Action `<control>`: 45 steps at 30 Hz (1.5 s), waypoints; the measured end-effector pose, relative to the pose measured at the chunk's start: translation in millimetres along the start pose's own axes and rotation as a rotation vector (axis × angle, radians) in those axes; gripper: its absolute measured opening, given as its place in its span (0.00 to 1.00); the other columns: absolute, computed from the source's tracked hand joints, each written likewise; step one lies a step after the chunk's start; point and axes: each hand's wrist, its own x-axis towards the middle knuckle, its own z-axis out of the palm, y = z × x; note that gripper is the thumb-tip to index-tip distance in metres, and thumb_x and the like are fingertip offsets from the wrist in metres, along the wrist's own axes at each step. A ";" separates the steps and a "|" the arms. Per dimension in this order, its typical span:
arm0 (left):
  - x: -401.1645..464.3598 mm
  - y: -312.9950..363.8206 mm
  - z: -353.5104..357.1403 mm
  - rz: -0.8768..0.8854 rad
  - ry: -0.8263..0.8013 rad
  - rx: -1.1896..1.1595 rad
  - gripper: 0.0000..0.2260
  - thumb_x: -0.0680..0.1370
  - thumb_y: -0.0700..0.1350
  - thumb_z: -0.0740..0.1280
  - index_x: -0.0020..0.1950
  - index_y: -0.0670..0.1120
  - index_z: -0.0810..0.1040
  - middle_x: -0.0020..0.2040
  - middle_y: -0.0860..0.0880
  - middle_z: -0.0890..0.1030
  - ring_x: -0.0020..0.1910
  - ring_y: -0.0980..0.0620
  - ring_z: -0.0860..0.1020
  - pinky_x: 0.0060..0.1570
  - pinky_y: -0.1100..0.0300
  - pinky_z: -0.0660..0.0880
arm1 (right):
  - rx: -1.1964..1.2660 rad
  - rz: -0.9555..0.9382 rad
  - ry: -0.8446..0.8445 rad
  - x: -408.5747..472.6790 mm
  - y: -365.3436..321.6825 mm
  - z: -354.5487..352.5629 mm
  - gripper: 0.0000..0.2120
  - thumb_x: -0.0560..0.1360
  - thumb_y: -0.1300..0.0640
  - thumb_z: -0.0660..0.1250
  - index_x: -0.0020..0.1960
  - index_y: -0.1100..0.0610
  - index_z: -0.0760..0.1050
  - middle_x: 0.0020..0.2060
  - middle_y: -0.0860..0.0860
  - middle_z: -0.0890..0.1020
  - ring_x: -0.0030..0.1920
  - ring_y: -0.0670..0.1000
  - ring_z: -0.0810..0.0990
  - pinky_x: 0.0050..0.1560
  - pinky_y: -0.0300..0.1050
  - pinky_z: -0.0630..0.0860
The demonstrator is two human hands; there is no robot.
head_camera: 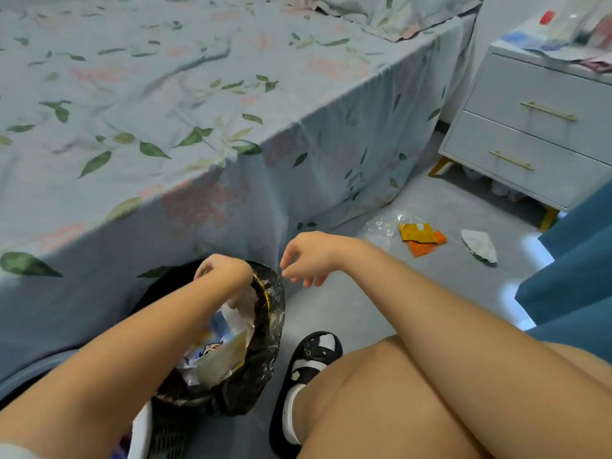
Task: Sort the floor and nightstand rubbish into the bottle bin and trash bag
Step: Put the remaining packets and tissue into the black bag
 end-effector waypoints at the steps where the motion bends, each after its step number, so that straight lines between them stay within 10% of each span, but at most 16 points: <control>1: -6.7 -6.0 -11.8 0.058 0.071 -0.019 0.24 0.76 0.61 0.62 0.69 0.52 0.70 0.63 0.53 0.75 0.57 0.50 0.78 0.55 0.56 0.77 | -0.036 0.017 0.020 0.9 3.2 0.2 0.12 0.78 0.57 0.62 0.60 0.57 0.76 0.49 0.54 0.83 0.41 0.51 0.81 0.44 0.46 0.81; 6: -36.5 -10.4 -70.8 0.318 0.534 -0.195 0.13 0.79 0.50 0.59 0.59 0.47 0.77 0.55 0.48 0.78 0.52 0.45 0.79 0.46 0.57 0.71 | -0.591 0.210 0.110 -1.8 55.4 -16.0 0.07 0.75 0.58 0.60 0.40 0.58 0.73 0.48 0.54 0.75 0.51 0.59 0.77 0.47 0.46 0.73; 11: -34.5 44.6 -121.3 0.418 0.673 -0.200 0.12 0.76 0.46 0.62 0.33 0.46 0.68 0.34 0.49 0.70 0.34 0.47 0.72 0.32 0.59 0.64 | -0.730 0.363 0.084 -15.3 146.7 -55.2 0.18 0.80 0.47 0.57 0.64 0.55 0.74 0.64 0.54 0.74 0.64 0.57 0.74 0.53 0.50 0.72; 16: 5.7 140.4 -166.6 0.573 0.609 -0.194 0.11 0.74 0.43 0.62 0.55 0.45 0.77 0.55 0.46 0.78 0.52 0.44 0.78 0.41 0.57 0.68 | -0.533 0.550 0.075 4.6 256.1 -105.7 0.09 0.74 0.52 0.66 0.53 0.54 0.74 0.60 0.53 0.77 0.59 0.56 0.76 0.60 0.51 0.75; 21: 53.1 222.1 -193.1 0.681 0.564 -0.237 0.21 0.77 0.48 0.63 0.70 0.52 0.70 0.65 0.48 0.73 0.63 0.45 0.74 0.55 0.54 0.71 | -0.364 0.565 0.050 40.6 352.6 -135.6 0.20 0.75 0.52 0.68 0.66 0.54 0.74 0.63 0.54 0.77 0.62 0.54 0.75 0.59 0.44 0.72; 32: 162.3 306.2 -177.7 0.642 0.627 -0.333 0.18 0.78 0.54 0.60 0.65 0.48 0.73 0.62 0.48 0.75 0.62 0.46 0.73 0.57 0.54 0.70 | -0.253 0.592 -0.068 132.2 487.2 -115.2 0.20 0.74 0.54 0.70 0.66 0.55 0.73 0.62 0.54 0.77 0.57 0.53 0.77 0.53 0.41 0.72; 39: 179.6 331.3 -197.3 0.434 0.483 -0.896 0.31 0.72 0.65 0.66 0.66 0.45 0.68 0.64 0.47 0.72 0.64 0.45 0.72 0.56 0.52 0.71 | -0.232 0.416 0.437 215.2 501.7 -113.2 0.18 0.73 0.53 0.68 0.61 0.51 0.73 0.58 0.53 0.78 0.61 0.57 0.74 0.58 0.48 0.72; 45: 186.8 348.3 -199.9 0.365 0.384 -0.901 0.30 0.70 0.60 0.72 0.63 0.45 0.67 0.64 0.46 0.73 0.64 0.45 0.73 0.57 0.53 0.71 | -0.219 0.368 0.622 273.5 476.9 -120.8 0.29 0.73 0.45 0.69 0.70 0.53 0.65 0.66 0.55 0.71 0.68 0.58 0.65 0.64 0.52 0.66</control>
